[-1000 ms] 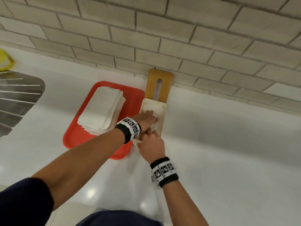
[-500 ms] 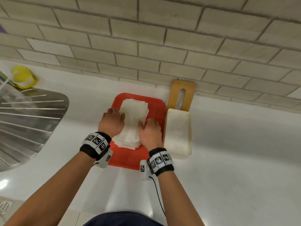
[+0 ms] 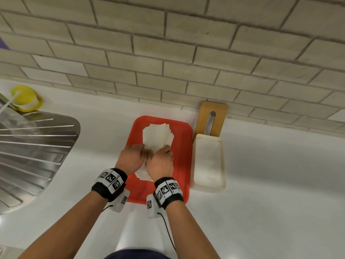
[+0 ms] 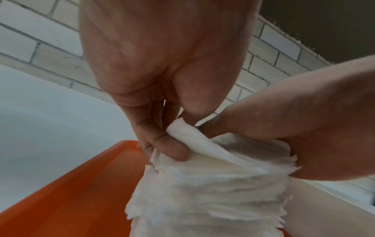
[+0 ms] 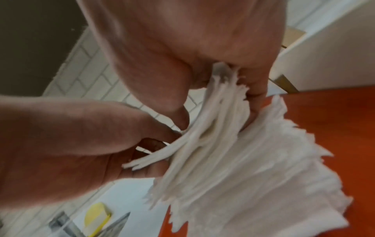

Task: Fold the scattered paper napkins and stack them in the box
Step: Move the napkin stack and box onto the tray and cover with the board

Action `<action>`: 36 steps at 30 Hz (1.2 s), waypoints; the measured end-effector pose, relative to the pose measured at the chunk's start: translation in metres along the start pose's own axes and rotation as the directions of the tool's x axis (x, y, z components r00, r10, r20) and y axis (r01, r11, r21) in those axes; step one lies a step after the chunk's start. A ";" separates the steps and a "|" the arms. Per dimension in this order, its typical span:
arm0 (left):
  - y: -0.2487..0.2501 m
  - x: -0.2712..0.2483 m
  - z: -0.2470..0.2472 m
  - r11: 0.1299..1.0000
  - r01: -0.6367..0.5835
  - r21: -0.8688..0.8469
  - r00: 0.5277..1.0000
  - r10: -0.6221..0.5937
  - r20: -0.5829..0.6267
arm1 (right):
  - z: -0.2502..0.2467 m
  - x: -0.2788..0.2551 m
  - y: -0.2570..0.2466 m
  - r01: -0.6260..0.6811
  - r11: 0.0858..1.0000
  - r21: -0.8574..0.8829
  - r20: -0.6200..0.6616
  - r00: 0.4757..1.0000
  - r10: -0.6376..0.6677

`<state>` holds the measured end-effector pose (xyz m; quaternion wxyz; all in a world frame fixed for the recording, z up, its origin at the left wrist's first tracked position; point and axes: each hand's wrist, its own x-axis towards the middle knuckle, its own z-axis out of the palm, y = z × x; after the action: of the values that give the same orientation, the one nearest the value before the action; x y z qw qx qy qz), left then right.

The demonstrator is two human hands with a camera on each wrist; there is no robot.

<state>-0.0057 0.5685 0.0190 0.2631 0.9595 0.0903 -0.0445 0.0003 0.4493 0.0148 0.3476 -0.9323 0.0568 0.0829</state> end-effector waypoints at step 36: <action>0.177 -0.033 0.094 0.932 -0.320 -0.171 0.919 0.349 0.183 | -0.148 -0.018 0.146 -0.068 0.991 -0.111 -0.227 0.973 0.041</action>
<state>-0.0071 0.3660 0.0304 0.3402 0.9302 -0.1007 -0.0935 -0.0241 0.2427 0.0352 0.2807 -0.9527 0.1163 -0.0098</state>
